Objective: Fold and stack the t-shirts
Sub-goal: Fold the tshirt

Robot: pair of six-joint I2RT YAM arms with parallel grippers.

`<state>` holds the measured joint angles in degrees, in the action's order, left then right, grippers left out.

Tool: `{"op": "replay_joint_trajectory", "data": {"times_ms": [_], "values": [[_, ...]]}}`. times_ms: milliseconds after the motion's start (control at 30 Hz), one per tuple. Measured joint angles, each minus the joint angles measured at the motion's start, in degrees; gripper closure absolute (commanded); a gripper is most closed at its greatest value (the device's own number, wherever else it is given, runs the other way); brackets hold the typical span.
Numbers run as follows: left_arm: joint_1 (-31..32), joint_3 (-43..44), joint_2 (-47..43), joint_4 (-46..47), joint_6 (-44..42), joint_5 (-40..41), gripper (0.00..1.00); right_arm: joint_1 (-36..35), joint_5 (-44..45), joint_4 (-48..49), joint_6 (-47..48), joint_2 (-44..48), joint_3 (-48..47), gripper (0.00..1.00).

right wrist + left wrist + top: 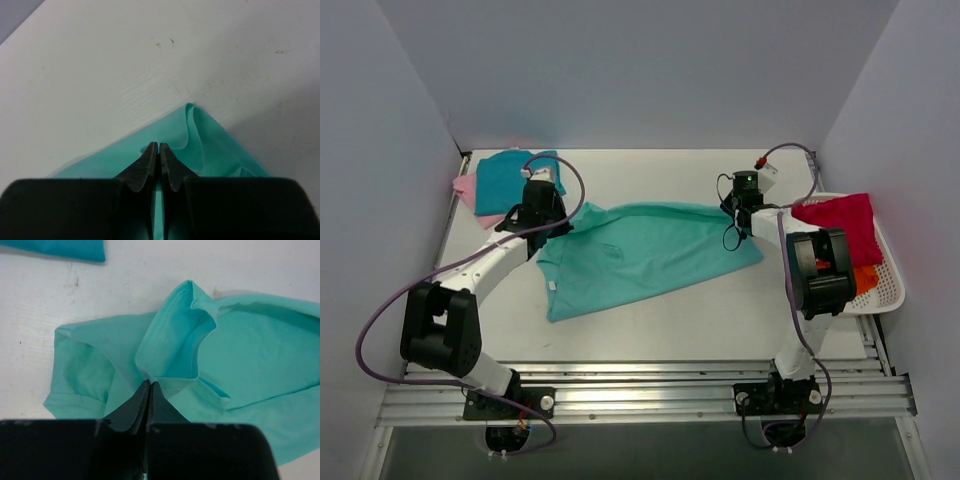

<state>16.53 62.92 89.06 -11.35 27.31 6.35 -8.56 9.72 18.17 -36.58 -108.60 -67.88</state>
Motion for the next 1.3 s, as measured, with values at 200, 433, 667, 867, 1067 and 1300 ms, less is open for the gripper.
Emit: {"op": "replay_joint_trajectory", "data": {"times_ms": [200, 433, 667, 867, 1067, 1300], "values": [[2.75, -6.88, -4.46, -0.59, 0.79, 4.52, 0.98, 0.00, 0.83, 1.14, -1.64, 1.25, 6.27, 1.00], [5.22, -12.13, -8.63, -2.03, 2.34, 8.41, 0.98, 0.00, 2.36, 2.60, -3.54, 2.36, 12.04, 1.00], [9.44, -15.80, -8.96, -3.67, 5.11, 11.47, 0.65, 0.00, 3.85, 2.71, -4.35, 2.38, 12.92, 1.00], [16.15, -19.47, -10.10, -6.23, 10.54, 14.43, 0.46, 0.26, 5.92, 2.64, -4.46, 2.38, 12.90, 1.00], [20.72, -21.20, -13.62, -7.63, 15.65, 17.92, 0.06, 1.68, 7.58, 1.55, -4.55, 2.36, 10.71, 1.00], [21.62, -25.62, -15.85, -7.13, 20.85, 22.91, 0.06, 3.61, 8.48, 0.50, -5.49, 1.81, 6.82, 0.25]]}}
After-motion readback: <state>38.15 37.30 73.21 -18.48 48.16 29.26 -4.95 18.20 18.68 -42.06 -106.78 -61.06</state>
